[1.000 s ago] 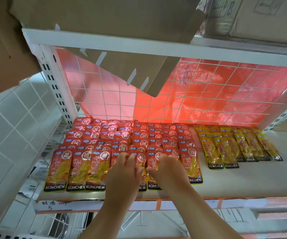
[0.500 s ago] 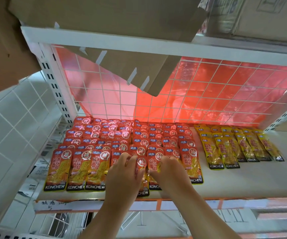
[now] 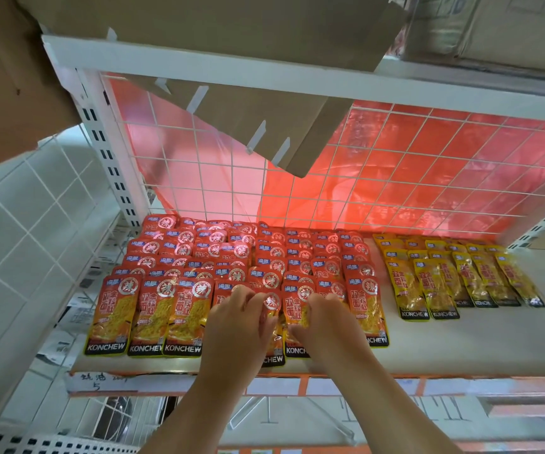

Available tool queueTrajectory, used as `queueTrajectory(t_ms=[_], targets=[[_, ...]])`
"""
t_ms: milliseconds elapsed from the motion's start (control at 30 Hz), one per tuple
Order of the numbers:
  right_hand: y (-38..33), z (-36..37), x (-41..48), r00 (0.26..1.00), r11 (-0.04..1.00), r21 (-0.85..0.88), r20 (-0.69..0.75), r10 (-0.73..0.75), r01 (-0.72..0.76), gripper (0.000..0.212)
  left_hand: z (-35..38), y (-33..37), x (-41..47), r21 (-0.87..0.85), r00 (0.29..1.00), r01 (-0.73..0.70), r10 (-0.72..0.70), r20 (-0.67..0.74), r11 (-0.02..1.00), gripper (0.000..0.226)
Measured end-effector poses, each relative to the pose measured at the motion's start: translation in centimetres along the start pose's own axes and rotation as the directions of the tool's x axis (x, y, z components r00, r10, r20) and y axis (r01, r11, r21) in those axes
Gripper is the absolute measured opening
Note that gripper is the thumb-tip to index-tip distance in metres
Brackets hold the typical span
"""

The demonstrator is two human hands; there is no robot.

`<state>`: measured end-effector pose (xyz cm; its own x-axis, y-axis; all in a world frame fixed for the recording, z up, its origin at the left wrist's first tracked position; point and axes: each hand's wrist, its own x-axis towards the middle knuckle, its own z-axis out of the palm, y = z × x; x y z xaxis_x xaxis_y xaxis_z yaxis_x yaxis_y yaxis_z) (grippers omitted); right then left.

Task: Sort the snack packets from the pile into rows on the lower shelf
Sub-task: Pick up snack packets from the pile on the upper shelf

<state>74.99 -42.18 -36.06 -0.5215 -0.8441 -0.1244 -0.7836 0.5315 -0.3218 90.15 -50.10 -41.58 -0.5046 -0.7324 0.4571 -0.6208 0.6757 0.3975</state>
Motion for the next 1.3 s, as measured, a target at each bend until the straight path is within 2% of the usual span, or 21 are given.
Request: queueTrajectory(t_ms=[167, 667, 900, 1100, 1300], targets=[[0.1, -0.2, 0.1, 1.000, 1.000, -0.023, -0.016, -0.018, 0.018, 0.043, 0.0, 0.1, 0.0, 0.018, 1.000, -0.014, 0.014, -0.012, 1.000, 0.034], [0.3, 0.3, 0.7, 0.999, 0.999, -0.021, 0.012, -0.036, 0.036, 0.049, 0.1, 0.2, 1.3, 0.020, 0.995, 0.073, -0.074, 0.061, 0.997, 0.028], [0.2, 0.0, 1.1, 0.998, 0.996, -0.075, 0.033, -0.045, 0.048, 0.047, -0.2, 0.1, 1.7, 0.127, 0.993, 0.072, -0.083, 0.084, 0.989, 0.024], [0.2, 0.0, 1.0, 0.998, 0.996, -0.073, 0.029, -0.055, 0.057, 0.047, -0.3, 0.1, 1.5, 0.143, 0.997, 0.041, -0.050, 0.065, 0.989, 0.022], [0.4, -0.1, 0.9, 0.998, 0.997, -0.044, 0.027, -0.057, 0.058, 0.044, -0.2, 0.0, 0.8, 0.099, 1.000, 0.015, -0.014, -0.014, 0.995, 0.024]])
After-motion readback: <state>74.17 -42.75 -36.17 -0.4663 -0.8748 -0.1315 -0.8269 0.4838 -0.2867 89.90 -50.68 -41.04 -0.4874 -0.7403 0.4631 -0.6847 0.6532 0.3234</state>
